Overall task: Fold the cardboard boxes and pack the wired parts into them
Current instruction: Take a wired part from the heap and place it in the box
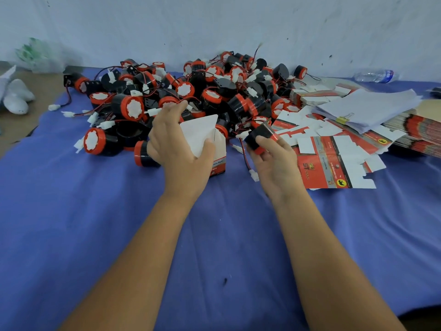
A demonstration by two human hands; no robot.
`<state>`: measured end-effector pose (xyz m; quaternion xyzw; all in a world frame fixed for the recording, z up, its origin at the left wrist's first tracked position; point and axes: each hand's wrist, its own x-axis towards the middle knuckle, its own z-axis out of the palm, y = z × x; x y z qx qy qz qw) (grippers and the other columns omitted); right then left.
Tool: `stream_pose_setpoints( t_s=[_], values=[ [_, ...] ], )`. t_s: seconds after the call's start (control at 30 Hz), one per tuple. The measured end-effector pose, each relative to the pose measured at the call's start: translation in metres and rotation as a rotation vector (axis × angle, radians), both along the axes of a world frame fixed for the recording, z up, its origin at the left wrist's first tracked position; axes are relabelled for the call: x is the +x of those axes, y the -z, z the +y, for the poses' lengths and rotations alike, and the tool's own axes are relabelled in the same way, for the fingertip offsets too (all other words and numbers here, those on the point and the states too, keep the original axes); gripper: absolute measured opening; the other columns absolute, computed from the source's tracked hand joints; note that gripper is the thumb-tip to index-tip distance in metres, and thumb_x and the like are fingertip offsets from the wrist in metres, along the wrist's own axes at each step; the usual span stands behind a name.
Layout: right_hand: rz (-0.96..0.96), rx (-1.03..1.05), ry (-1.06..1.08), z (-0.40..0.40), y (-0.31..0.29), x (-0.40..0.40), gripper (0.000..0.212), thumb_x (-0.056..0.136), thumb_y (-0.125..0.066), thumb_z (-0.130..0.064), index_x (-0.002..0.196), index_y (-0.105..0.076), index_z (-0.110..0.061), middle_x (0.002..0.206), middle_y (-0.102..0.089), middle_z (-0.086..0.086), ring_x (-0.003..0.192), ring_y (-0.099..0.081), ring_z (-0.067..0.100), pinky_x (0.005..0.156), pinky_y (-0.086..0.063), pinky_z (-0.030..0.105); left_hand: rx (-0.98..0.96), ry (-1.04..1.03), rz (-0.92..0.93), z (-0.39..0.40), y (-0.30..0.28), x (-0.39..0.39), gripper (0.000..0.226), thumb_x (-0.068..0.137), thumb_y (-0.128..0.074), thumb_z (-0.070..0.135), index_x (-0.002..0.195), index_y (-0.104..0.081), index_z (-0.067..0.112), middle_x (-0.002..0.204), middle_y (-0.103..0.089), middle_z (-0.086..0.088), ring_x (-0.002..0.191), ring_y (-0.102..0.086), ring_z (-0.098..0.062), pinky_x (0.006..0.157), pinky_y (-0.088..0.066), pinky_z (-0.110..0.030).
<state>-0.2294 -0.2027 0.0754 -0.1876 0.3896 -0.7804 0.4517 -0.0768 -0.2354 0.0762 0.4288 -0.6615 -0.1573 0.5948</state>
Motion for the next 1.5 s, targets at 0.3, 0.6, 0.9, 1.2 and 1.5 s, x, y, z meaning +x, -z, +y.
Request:
stream_pose_setpoints(
  t_s=[0.3,0.6,0.9,1.2,1.5],
  values=[
    [-0.162,-0.266,-0.296,0.010,-0.006,-0.002,0.043,0.085,-0.060,-0.025,0.126,-0.056,-0.012,0.114,-0.067,0.008,0.107,-0.061,0.023,0.088,-0.054,0.036,-0.123,-0.080,-0.107,-0.001,-0.001,0.000,0.033,0.077,-0.061,0.011,0.107,-0.064,0.025,0.135,-0.049,0.003,0.127,-0.037,-0.022,0.103,-0.028,-0.053],
    [0.244,-0.192,-0.089,0.006,-0.003,0.010,0.046,0.086,-0.065,0.003,0.129,-0.052,-0.007,0.128,-0.060,0.015,0.120,-0.058,0.037,0.095,-0.054,0.043,0.052,0.042,0.124,-0.016,0.002,0.007,0.041,0.077,-0.059,0.003,0.113,-0.056,0.022,0.130,-0.042,-0.001,0.118,-0.044,-0.010,0.100,-0.041,-0.028],
    [0.946,-0.294,0.233,0.008,-0.006,0.021,0.056,0.077,-0.073,0.005,0.121,-0.054,-0.024,0.127,-0.052,0.005,0.114,-0.058,0.025,0.084,-0.057,0.032,0.467,0.386,0.232,-0.026,0.012,0.007,0.021,0.100,-0.045,0.022,0.107,-0.058,0.037,0.106,-0.065,0.009,0.095,-0.062,-0.006,0.076,-0.050,-0.023],
    [1.543,-0.191,0.133,-0.002,0.012,0.025,0.061,0.075,-0.067,0.005,0.130,-0.053,-0.018,0.131,-0.048,-0.004,0.123,-0.048,0.015,0.097,-0.042,0.013,0.568,0.491,0.316,-0.035,0.017,0.010,0.031,0.105,-0.041,0.035,0.126,-0.063,0.031,0.128,-0.066,0.005,0.122,-0.059,-0.014,0.105,-0.047,-0.039],
    [1.599,-0.079,0.115,0.004,0.006,0.028,0.048,0.075,-0.057,-0.011,0.123,-0.064,-0.011,0.123,-0.054,0.003,0.117,-0.045,0.018,0.099,-0.039,0.024,0.540,0.601,0.317,-0.032,0.017,0.013,0.043,0.088,-0.044,0.019,0.119,-0.066,0.037,0.116,-0.071,0.010,0.111,-0.064,-0.007,0.086,-0.053,-0.023]
  ],
)
